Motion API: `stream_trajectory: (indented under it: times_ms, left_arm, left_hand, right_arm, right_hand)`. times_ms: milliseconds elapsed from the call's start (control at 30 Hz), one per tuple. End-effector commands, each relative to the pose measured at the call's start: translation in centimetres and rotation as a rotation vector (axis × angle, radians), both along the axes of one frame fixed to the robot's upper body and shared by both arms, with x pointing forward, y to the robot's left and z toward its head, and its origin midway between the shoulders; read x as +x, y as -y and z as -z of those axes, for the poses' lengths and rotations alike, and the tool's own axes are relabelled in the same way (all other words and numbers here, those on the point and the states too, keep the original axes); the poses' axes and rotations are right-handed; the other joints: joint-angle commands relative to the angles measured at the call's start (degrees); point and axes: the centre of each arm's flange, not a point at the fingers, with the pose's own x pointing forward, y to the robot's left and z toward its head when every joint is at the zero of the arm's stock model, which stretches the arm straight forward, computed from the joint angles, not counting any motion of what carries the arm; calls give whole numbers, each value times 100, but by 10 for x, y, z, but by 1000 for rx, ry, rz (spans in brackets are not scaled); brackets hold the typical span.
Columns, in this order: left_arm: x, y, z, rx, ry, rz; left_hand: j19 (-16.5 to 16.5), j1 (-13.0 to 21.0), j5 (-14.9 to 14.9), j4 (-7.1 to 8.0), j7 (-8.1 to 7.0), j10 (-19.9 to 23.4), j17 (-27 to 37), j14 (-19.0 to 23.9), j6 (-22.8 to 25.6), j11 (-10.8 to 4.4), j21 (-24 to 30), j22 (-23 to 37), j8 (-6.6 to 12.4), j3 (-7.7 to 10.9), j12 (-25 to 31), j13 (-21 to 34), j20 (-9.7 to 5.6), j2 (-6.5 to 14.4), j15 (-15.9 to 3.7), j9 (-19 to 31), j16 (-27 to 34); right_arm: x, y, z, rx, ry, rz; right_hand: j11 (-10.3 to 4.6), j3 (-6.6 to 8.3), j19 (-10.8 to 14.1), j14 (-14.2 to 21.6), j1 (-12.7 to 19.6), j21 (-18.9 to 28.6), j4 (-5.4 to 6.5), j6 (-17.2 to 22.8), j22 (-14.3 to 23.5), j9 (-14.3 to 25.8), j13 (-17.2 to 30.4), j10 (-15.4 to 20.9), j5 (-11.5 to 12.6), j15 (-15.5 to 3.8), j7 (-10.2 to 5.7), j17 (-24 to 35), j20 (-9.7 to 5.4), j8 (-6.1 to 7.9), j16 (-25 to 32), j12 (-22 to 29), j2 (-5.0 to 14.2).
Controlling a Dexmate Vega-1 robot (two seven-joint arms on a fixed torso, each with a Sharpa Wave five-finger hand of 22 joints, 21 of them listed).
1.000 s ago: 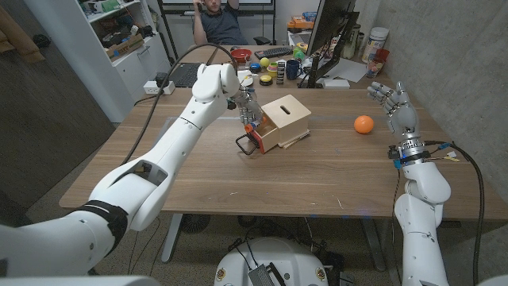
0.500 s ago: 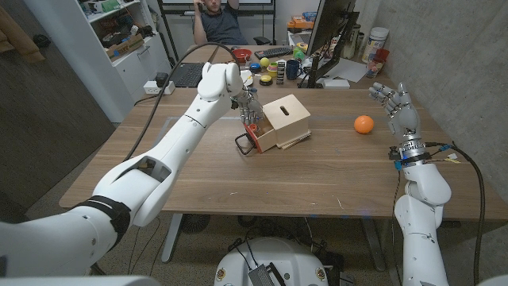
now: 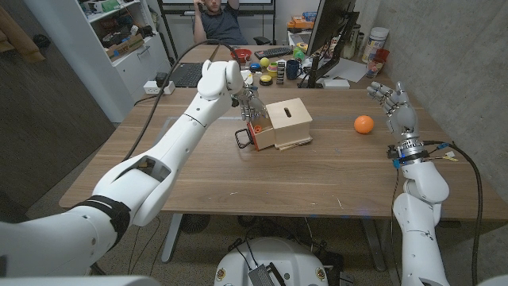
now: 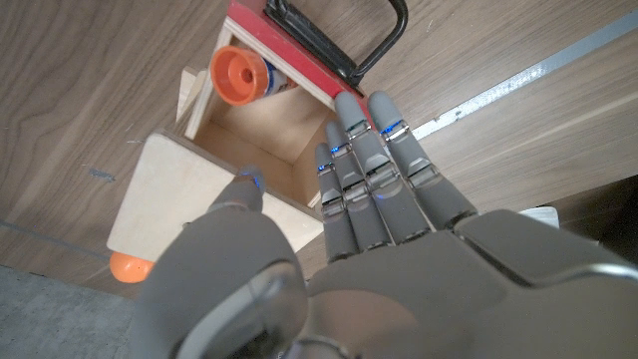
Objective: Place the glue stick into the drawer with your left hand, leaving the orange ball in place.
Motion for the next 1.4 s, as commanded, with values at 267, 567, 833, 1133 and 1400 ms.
stream_trajectory:
  times_ms: [267, 567, 833, 1133, 1400]
  left_arm:
    - [-25, -4, -18, -14, 64, 15]
    - [-38, -4, -23, -22, 99, 29]
    - [-49, -8, -28, -31, 129, 24]
    - [-62, -15, -31, -43, 197, 21]
    - [-73, -21, -34, -58, 250, 24]
  left_hand:
    - [-16, -49, 54, 7, 20, -23, 10, -58, -18, -8, -21, 18, 56, -16, 24, 14, -39, -46, -342, 9, 52]
    - [-20, -47, 66, 7, 21, -13, 0, -64, -9, -17, -32, 19, 70, -17, 39, 12, -44, -49, -338, 9, 66]
    - [-20, -47, 77, 8, 24, -37, -10, -86, -15, -22, -41, 19, 77, -18, 39, 10, -38, -53, -340, 9, 72]
    - [-57, -47, 90, 9, 10, -89, -22, -134, -42, -20, -67, 20, 77, -22, 33, 8, -29, -64, -329, 9, 75]
    - [-64, -53, 98, 11, 5, -117, -26, -174, -80, -21, -80, 21, 71, -31, 35, 8, -20, -77, -306, 9, 78]
  right_arm:
    - [6, -3, -3, -1, -4, -17]
    - [3, -4, -1, -2, -7, -8]
    - [2, -6, 1, -2, -6, -17]
    - [1, -9, 2, -6, -10, -19]
    - [2, -11, 4, -2, -14, -24]
  right_hand:
    - [-11, -33, -3, 53, 12, -18, 1, 21, 14, 9, 26, 17, 37, 9, -34, 8, -25, 33, 40, 5, -41]
    - [-12, -39, 3, 59, 11, -26, 1, 12, 14, 9, 26, 12, 38, 10, -29, 8, -27, 30, 41, 2, -42]
    - [-6, -43, 1, 57, 10, -34, 2, 17, 15, 9, 26, 18, 39, 5, -36, 9, -27, 32, 39, 4, -42]
    - [4, -51, 2, 62, 8, -44, 2, 26, 15, 9, 26, 17, 40, 6, -33, 9, -30, 35, 40, 2, -45]
    - [5, -61, 2, 57, 5, -57, 3, 26, 15, 8, 25, 23, 41, 6, -33, 9, -32, 34, 36, 3, -48]
